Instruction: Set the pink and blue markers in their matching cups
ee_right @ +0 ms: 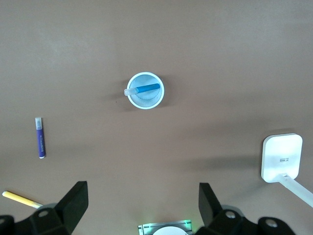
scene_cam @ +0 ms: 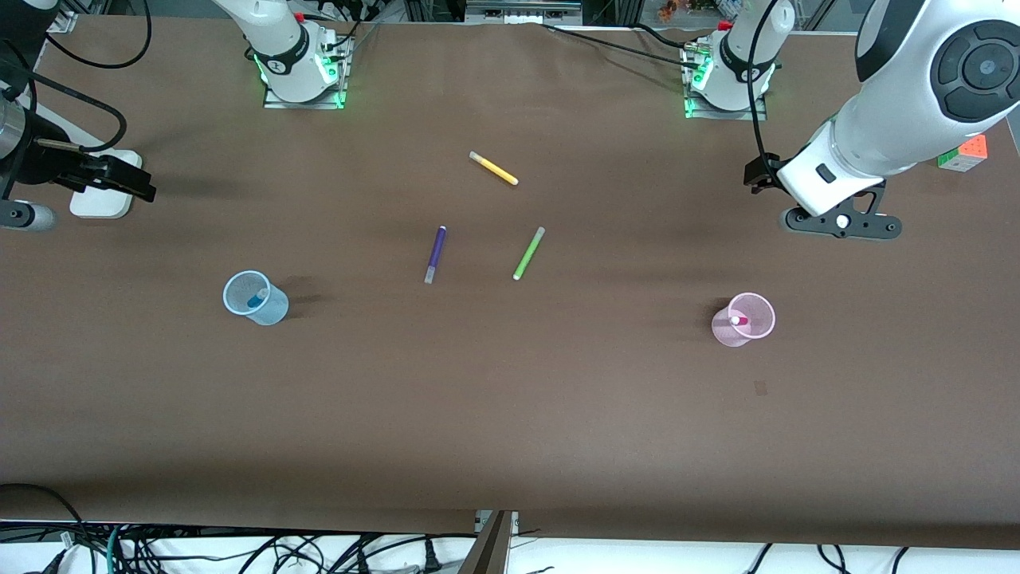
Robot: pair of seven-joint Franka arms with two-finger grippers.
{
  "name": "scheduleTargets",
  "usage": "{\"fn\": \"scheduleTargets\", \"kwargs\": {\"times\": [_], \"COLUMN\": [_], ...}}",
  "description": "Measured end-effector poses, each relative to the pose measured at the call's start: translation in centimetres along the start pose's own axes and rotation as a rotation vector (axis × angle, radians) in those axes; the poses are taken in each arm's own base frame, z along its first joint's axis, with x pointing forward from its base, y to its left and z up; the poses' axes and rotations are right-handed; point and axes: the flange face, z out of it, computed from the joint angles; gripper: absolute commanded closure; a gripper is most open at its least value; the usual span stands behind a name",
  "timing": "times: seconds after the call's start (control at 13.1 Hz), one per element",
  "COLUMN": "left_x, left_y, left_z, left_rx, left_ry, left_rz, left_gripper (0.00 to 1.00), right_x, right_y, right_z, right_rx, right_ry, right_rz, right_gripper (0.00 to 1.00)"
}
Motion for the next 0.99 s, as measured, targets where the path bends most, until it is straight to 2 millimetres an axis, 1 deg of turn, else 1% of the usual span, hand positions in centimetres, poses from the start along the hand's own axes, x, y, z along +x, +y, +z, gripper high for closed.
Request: {"fn": "scheduleTargets", "kwargs": {"times": [0.15, 0.23, 0.38, 0.46, 0.53, 0.84, 0.99], "left_x": [-0.6, -1.3, -2.9, -3.2, -3.3, -3.0, -2.7], "left_y": [0.1, -0.5, -2.3, -2.9, -3.2, -3.0, -3.4], "left_z": [-0.9, -0.8, -0.6, -0.8, -1.2, -2.9, -3.2], "left_rx": [0.005, 0.011, 0.021, 0.021, 0.020, 0.009, -0.017], "left_ry": [0.118, 0.169, 0.205, 0.219, 0.233, 0.266, 0.270], "left_rz": [0.025, 0.033, 0.032, 0.024, 0.022, 0.028, 0.019], "left_gripper": [0.00, 0.00, 0.00, 0.00, 0.00, 0.00, 0.00], "right_x": [0.0, 0.0, 0.0, 0.0, 0.0, 0.0, 0.0], "right_y": [0.0, 0.0, 0.0, 0.0, 0.0, 0.0, 0.0], "right_z": [0.0, 0.0, 0.0, 0.0, 0.0, 0.0, 0.0], "right_rx": [0.000, 0.000, 0.000, 0.000, 0.000, 0.000, 0.000], "right_ry": [0.000, 0.000, 0.000, 0.000, 0.000, 0.000, 0.000], "right_rz": [0.000, 0.000, 0.000, 0.000, 0.000, 0.000, 0.000], "right_gripper": [0.00, 0.00, 0.00, 0.00, 0.00, 0.00, 0.00]}}
